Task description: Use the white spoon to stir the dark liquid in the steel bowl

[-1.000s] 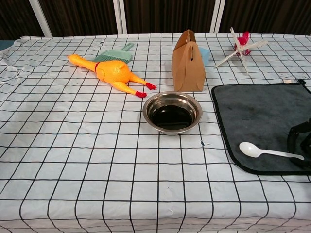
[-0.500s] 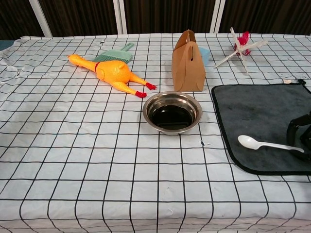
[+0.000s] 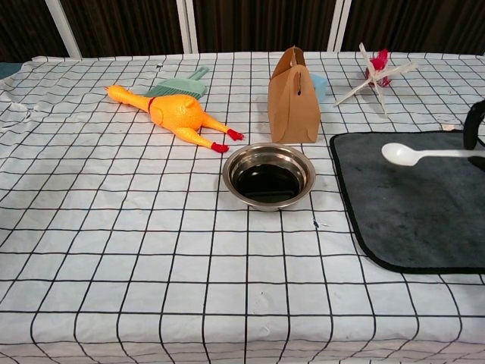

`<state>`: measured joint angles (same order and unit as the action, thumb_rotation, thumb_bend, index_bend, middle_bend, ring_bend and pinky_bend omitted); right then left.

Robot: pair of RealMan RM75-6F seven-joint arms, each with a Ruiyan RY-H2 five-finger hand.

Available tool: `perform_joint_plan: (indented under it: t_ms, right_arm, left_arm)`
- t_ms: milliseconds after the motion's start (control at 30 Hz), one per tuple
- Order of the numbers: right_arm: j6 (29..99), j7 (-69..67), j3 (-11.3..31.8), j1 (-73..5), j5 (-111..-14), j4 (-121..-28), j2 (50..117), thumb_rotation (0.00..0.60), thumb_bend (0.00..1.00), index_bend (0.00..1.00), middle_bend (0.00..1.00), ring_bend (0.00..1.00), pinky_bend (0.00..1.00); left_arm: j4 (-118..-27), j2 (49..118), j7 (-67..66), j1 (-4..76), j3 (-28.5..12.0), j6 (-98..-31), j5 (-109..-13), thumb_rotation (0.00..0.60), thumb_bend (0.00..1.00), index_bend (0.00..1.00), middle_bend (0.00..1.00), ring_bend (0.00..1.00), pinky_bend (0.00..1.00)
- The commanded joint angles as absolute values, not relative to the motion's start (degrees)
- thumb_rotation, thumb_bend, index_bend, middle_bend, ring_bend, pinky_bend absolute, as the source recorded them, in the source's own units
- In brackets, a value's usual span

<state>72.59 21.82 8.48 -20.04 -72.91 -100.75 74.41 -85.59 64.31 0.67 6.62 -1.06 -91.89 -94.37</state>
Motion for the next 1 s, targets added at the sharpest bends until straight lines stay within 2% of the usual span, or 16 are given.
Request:
perform_joint_plan:
  t_ms: [33,200,367,833,1000]
  right_arm:
    - [73.37,28.89,10.74,-23.06,-75.9,-100.84,71.35,0.6,0.42,0.61,0.83,1.0,1.0]
    - [72.29,37.86,12.57,-27.29,-79.1,-99.18,69.56,0.6,0.42,0.61,0.84,1.0,1.0]
    - [73.25,39.54,14.71,-32.94,-88.0,-90.76,70.65,0.6,0.42,0.61,0.85,1.0,1.0]
    - [84.23,31.68,12.83,-39.33,-105.04,-70.87,79.67,0.6,0.42,0.63,0.86,1.0,1.0]
    - [84.78,30.52,11.51,-40.35,-106.93,-67.36,82.04,0.6,0.42,0.63,0.86,1.0,1.0]
  left_arm:
    - [-85.67,64.42,0.39,6.54,-1.24,-91.98,-94.13,0.6,0.22,0.14,0.01,0.0,0.0]
    - [-85.68,64.81,-0.48,6.51,-1.77,-91.9,-93.34,0.6,0.22,0.14,0.01,0.0,0.0]
    - [-85.56,65.71,-2.38,6.34,-3.14,-92.04,-91.1,0.6,0.22,0.14,0.01,0.0,0.0]
    - [-85.82,66.79,-4.99,6.35,-4.14,-91.26,-88.98,0.6,0.22,0.14,0.01,0.0,0.0]
    - [-85.86,67.25,-6.08,6.7,-4.42,-90.23,-88.07,0.6,0.22,0.14,0.01,0.0,0.0]
